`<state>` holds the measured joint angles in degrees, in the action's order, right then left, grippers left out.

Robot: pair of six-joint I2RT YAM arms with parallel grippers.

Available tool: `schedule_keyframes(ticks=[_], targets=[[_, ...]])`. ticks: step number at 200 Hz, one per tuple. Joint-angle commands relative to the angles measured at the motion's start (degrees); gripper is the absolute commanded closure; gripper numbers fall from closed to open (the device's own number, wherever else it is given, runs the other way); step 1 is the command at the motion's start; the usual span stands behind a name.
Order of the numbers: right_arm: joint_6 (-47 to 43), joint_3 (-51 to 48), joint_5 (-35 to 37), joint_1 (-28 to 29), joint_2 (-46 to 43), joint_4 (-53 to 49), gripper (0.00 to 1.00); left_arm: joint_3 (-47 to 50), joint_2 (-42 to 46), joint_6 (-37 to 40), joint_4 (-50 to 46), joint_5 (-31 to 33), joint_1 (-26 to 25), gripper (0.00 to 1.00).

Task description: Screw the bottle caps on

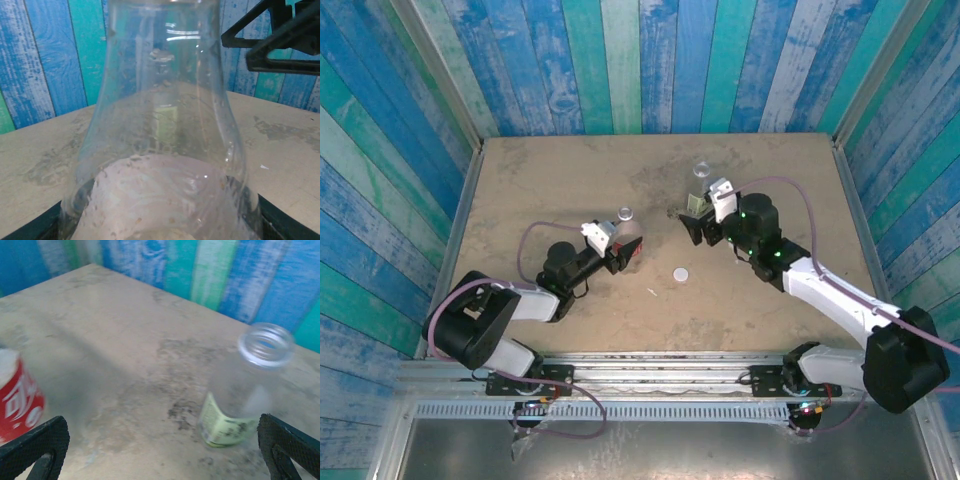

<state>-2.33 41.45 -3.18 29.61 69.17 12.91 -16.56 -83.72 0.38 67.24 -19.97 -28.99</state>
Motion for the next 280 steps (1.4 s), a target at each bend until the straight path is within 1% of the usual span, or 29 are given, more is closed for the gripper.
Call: schedule_keyframes(ticks=[1, 22, 33, 53, 63, 76, 97, 103, 120, 134, 145, 154, 170, 210, 256, 280], targets=[[4.57, -1.39, 10.93, -0.15, -1.01, -2.77, 0.0, -3.99, -1.23, 0.98, -2.91, -4.3, -0.34, 0.38], [6.77, -1.65, 16.02, -0.47, -0.12, -5.31, 0.0, -6.44, -3.7, 1.33, -1.41, -6.98, -0.36, 0.38], [9.35, -0.68, 16.7, -1.62, 0.67, -8.7, 0.0, -7.68, -5.46, 1.05, 0.15, -8.14, -0.35, 0.38], [15.51, 1.1, 14.23, -5.61, 2.39, -16.13, 0.0, -9.99, -9.55, -0.55, 3.8, -10.01, -0.36, 0.38], [17.25, 1.11, 11.63, -8.04, 3.56, -18.31, 0.0, -10.79, -11.86, -1.49, 6.49, -10.89, -0.48, 0.38], [18.1, 1.25, 8.84, -10.82, 5.29, -20.86, 0.0, -11.73, -14.62, -2.22, 9.41, -11.54, -0.63, 0.38], [16.9, 3.35, 5.99, -13.62, 8.54, -25.88, 0.07, -13.42, -16.57, -2.49, 9.33, -11.47, -0.97, 0.38], [16.15, 4.27, 5.86, -13.76, 9.47, -27.22, 0.13, -13.73, -16.72, -2.43, 8.78, -11.23, -1.06, 0.38], [15.38, 5.73, 5.96, -13.78, 11.86, -28.8, 0.18, -14.94, -16.91, -1.5, 6.34, -11.61, -1.2, 0.38], [16.14, 6.49, 5.35, -13.78, 13.77, -28.93, 0.29, -15.94, -16.85, 0.12, 3.48, -12.3, -1.15, 0.37], [16.87, 6.88, 4.75, -13.78, 15.23, -28.32, 0.31, -16.4, -16.58, 1.12, 2.12, -12.87, -1.17, 0.37], [17.44, 7.21, 4.74, -13.7, 16.47, -27.81, 0.36, -16.57, -16.33, 1.37, 1.68, -13.01, -1.19, 0.37], [17.81, 7.89, 5.69, -13.54, 18.9, -27.73, 0.41, -16.62, -16.31, 1.21, 1.58, -13.07, -1.18, 0.36], [17.75, 8.88, 9.09, -11.73, 23.15, -27.78, 0.45, -16.84, -18.5, -0.98, 3.4, -13.37, -1.2, 0.36], [17.48, 10.71, 9.16, -11.36, 25.65, -27.93, 0.53, -17.7, -19.99, -1.12, 2.41, -13.0, -1.16, 0.37], [17.61, 11.74, 9.58, -11.4, 27.09, -28.01, 0.54, -17.81, -20.16, -0.99, 1.82, -12.88, -1.21, 0.36]])
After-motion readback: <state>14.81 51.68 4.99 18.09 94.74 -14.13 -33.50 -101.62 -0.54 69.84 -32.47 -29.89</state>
